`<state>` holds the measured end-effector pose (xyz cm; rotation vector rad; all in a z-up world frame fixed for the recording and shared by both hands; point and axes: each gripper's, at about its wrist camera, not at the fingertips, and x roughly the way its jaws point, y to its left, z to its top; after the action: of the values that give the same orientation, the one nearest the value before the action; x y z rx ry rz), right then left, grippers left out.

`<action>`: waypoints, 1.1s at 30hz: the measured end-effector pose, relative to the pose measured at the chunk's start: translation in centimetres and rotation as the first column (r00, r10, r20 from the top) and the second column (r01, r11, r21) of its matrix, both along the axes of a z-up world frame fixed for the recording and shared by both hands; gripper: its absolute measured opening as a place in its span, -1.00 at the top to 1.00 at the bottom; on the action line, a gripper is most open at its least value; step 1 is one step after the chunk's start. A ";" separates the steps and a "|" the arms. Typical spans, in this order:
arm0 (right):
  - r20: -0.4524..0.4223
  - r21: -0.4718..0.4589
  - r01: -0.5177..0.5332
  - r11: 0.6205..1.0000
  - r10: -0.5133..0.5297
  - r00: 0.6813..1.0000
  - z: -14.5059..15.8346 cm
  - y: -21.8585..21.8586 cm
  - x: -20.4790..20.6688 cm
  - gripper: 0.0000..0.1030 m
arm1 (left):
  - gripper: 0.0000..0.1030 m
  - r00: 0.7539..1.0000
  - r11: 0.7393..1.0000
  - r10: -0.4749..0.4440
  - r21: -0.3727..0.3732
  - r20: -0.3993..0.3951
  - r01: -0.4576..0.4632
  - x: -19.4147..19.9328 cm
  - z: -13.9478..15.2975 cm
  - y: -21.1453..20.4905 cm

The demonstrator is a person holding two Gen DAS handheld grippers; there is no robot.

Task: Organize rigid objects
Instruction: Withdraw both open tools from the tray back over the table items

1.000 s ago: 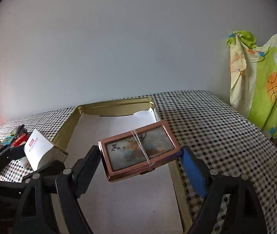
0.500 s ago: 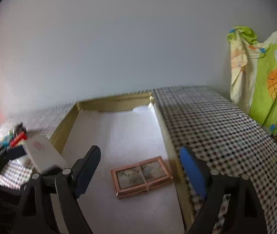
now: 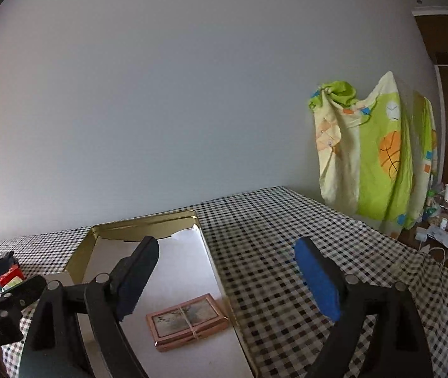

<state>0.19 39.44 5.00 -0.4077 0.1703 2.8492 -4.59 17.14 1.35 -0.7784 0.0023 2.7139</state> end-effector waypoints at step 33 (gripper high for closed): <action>0.022 -0.036 0.023 0.999 -0.022 1.000 -0.3 1.1 0.2 -0.75 | -0.99 0.972 0.973 0.232 -0.002 0.046 -0.233 -1.0 -2.5 -7.1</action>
<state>0.35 40.58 4.71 -0.4408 0.2217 2.8225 -5.60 10.01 -1.19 -0.8900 -0.1113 2.9131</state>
